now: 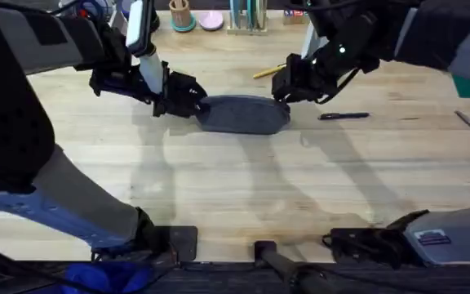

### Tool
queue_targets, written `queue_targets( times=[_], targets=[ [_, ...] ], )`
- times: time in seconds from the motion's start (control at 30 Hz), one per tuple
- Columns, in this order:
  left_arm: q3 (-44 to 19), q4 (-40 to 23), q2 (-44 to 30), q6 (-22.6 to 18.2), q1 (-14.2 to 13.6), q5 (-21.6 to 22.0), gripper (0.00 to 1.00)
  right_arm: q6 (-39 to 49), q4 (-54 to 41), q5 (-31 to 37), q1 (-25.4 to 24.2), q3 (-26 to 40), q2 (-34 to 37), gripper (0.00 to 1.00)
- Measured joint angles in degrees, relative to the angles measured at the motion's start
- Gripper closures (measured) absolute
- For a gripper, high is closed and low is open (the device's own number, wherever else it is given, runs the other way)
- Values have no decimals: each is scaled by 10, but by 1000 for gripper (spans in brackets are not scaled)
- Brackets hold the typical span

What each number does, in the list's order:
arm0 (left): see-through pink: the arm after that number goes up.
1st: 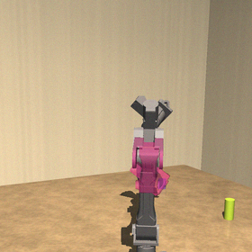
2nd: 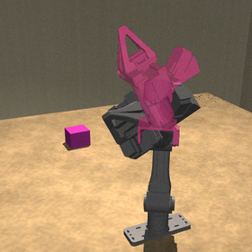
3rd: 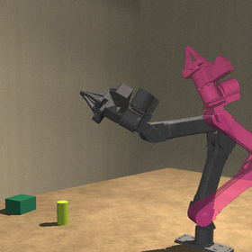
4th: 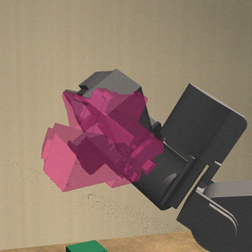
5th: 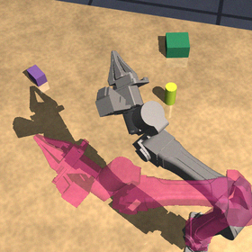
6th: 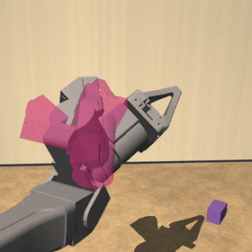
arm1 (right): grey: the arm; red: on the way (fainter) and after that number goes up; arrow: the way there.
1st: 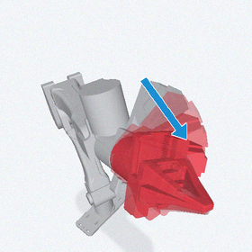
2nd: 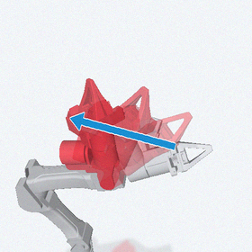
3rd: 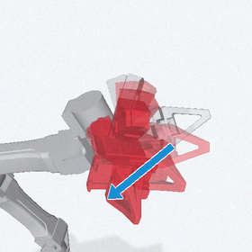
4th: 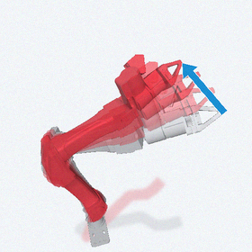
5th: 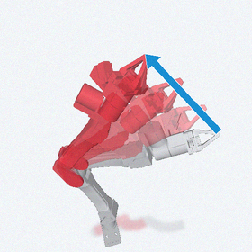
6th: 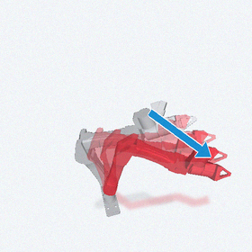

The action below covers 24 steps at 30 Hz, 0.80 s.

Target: Unzip the bag, pick up the pens from the table one at a time and place them inside, then zip the bag closed.

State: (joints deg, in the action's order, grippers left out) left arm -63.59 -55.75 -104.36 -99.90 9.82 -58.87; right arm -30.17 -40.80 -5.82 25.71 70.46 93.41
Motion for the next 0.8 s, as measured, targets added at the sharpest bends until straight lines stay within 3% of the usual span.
queue_targets(
  times=[0.07,0.1,0.8],
  targets=[
    [0,0,0,0,0,0,959,0,-1,1,0,0,0,949],
    [0,0,0,0,0,0,959,0,-2,1,0,0,0,963],
    [0,0,0,0,0,0,959,9,-23,2,0,28,0,969]
  ],
)
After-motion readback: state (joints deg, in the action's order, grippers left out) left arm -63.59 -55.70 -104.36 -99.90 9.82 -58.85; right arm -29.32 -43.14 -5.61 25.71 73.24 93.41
